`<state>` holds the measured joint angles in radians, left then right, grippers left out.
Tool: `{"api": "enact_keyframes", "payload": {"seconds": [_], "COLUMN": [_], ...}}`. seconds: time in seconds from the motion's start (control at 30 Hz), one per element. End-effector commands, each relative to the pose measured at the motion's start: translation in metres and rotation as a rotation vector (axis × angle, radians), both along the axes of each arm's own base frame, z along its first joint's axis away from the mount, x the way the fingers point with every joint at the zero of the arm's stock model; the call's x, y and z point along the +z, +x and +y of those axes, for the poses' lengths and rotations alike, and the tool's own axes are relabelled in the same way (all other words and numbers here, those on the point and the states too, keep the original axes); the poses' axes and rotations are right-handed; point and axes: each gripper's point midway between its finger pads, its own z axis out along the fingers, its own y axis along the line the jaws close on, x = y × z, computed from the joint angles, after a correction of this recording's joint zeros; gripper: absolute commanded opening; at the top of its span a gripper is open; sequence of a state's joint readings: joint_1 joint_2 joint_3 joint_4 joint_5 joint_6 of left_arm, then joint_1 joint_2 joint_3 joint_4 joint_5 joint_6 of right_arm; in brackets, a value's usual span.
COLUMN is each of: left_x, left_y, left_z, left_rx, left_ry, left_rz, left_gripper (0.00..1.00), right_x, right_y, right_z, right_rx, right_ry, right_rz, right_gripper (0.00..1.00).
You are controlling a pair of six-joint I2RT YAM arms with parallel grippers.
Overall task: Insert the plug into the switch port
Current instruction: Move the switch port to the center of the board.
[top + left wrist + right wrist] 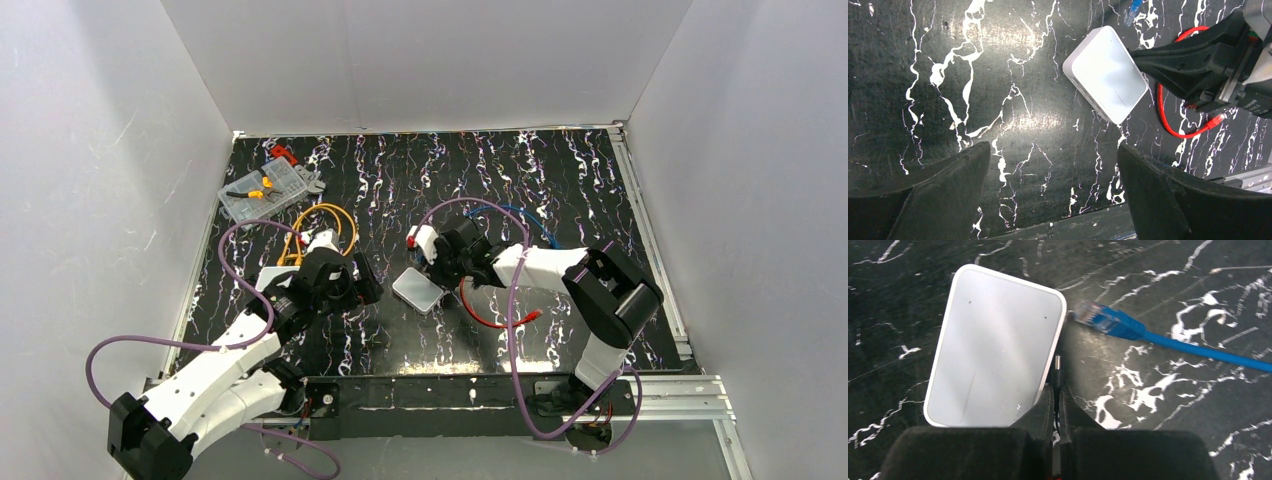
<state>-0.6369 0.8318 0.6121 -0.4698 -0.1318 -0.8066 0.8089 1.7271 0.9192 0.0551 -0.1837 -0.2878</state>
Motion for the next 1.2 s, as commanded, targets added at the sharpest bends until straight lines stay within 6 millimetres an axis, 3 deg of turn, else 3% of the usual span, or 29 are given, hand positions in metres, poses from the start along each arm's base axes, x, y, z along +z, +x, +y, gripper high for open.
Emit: {"api": "enact_keyframes", "payload": {"seconds": [0.0, 0.33, 0.47, 0.6, 0.73, 0.97, 1.17], "left_x": [-0.006, -0.012, -0.014, -0.015, -0.018, -0.027, -0.034], "left_y": [-0.004, -0.005, -0.001, 0.007, 0.012, 0.019, 0.023], "left_z": [0.011, 0.014, 0.014, 0.014, 0.008, -0.006, -0.024], "left_rx": [0.016, 0.015, 0.015, 0.017, 0.005, -0.065, -0.155], "left_ry": [0.045, 0.063, 0.080, 0.105, 0.108, 0.084, 0.019], "left_rz": [0.015, 0.024, 0.018, 0.007, 0.024, 0.027, 0.013], "left_gripper": [0.98, 0.98, 0.98, 0.98, 0.98, 0.98, 0.98], "right_x": [0.008, 0.016, 0.032, 0.062, 0.080, 0.075, 0.059], "right_y": [-0.026, -0.069, -0.063, -0.047, -0.057, -0.097, -0.108], "right_z": [0.018, 0.030, 0.024, 0.007, -0.009, -0.013, -0.016], "right_rx": [0.118, 0.248, 0.200, 0.063, 0.017, 0.028, -0.028], "right_ry": [0.073, 0.157, 0.165, 0.161, 0.160, 0.212, 0.191], "right_rz": [0.035, 0.067, -0.011, -0.119, -0.145, -0.071, -0.055], "right_gripper": [0.01, 0.01, 0.01, 0.01, 0.01, 0.01, 0.01]}}
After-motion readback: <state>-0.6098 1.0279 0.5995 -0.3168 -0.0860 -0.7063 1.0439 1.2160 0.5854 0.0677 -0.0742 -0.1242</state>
